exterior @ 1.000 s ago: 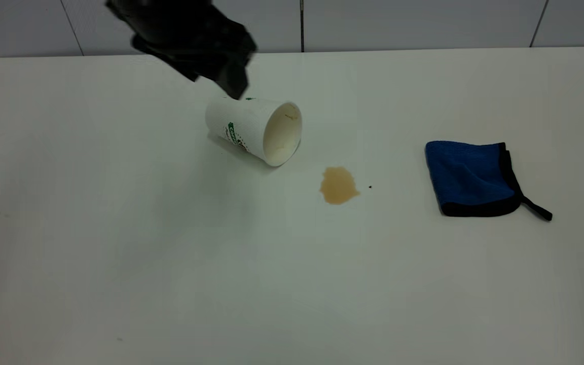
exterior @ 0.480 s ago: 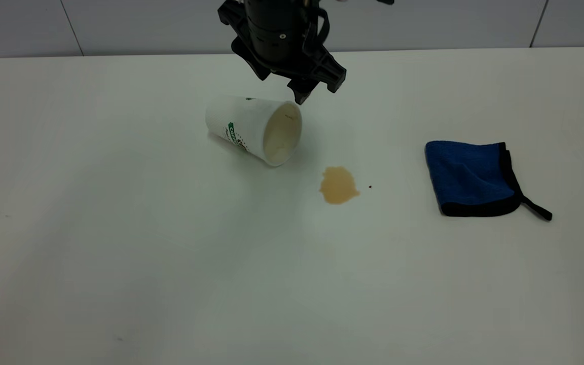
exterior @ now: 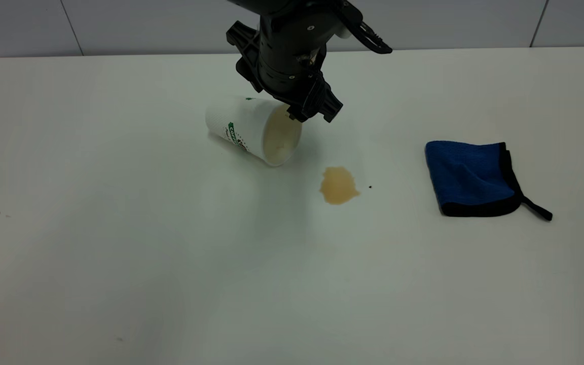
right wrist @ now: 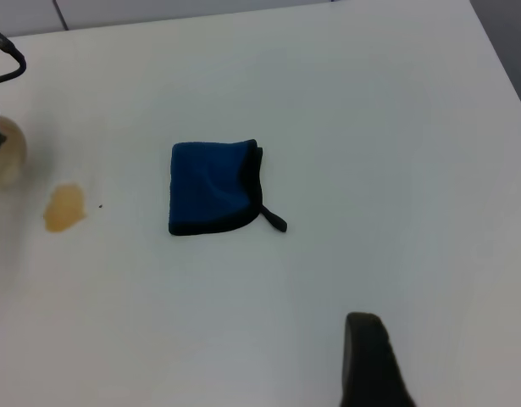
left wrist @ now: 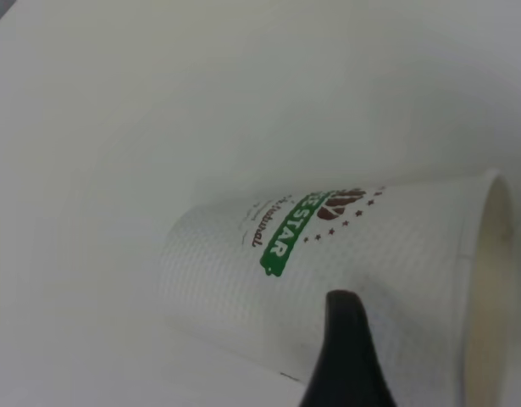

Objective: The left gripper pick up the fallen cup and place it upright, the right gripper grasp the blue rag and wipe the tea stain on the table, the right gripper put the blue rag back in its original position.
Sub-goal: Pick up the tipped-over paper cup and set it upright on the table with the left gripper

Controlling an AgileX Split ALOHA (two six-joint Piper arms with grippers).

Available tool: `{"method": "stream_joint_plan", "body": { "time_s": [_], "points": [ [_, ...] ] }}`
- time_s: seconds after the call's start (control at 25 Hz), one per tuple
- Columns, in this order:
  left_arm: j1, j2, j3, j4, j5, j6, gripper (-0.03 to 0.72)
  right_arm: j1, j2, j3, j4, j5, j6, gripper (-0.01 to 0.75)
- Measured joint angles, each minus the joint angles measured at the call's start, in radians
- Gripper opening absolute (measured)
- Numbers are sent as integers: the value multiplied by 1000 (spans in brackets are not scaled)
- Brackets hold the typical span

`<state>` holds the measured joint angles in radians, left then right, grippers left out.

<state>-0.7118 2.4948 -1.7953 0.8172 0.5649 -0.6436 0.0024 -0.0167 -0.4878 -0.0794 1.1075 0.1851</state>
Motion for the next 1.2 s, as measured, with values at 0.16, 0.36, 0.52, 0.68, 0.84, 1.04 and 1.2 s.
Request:
{"method": "stream_joint_plan", "body": {
  "time_s": [0.16, 0.36, 0.52, 0.68, 0.84, 1.04, 1.2],
  "points": [
    [0, 13, 0, 56, 1, -49, 591, 0, 0, 0, 0, 0, 0, 491],
    [0, 38, -1, 72, 20, -65, 591, 0, 0, 0, 0, 0, 0, 491],
    [0, 66, -2, 109, 50, -72, 591, 0, 0, 0, 0, 0, 0, 491],
    [0, 88, -2, 182, 84, -135, 591, 0, 0, 0, 0, 0, 0, 491],
    [0, 97, -2, 245, 89, -190, 586, 0, 0, 0, 0, 0, 0, 491],
    [0, 99, -2, 274, 105, -243, 463, 0, 0, 0, 0, 0, 0, 491],
    [0, 99, -2, 283, 142, -247, 207, 0, 0, 0, 0, 0, 0, 491]
  ]
}}
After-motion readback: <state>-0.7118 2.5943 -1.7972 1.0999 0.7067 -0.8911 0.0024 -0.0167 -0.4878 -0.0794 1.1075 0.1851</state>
